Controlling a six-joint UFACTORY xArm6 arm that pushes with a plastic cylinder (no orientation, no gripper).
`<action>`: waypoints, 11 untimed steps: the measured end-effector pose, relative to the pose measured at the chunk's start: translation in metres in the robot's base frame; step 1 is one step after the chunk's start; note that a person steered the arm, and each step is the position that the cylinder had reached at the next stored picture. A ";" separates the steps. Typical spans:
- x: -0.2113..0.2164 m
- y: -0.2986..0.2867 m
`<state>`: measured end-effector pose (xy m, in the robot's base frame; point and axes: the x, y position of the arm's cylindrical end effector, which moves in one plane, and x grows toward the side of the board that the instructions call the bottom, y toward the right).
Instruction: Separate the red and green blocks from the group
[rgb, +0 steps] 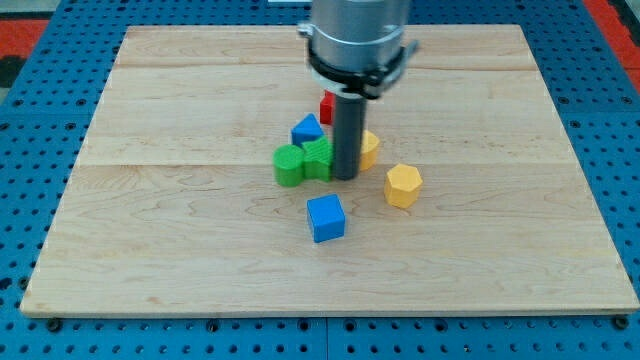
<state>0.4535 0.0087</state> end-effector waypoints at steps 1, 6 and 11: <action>0.013 -0.060; -0.026 -0.093; -0.119 -0.203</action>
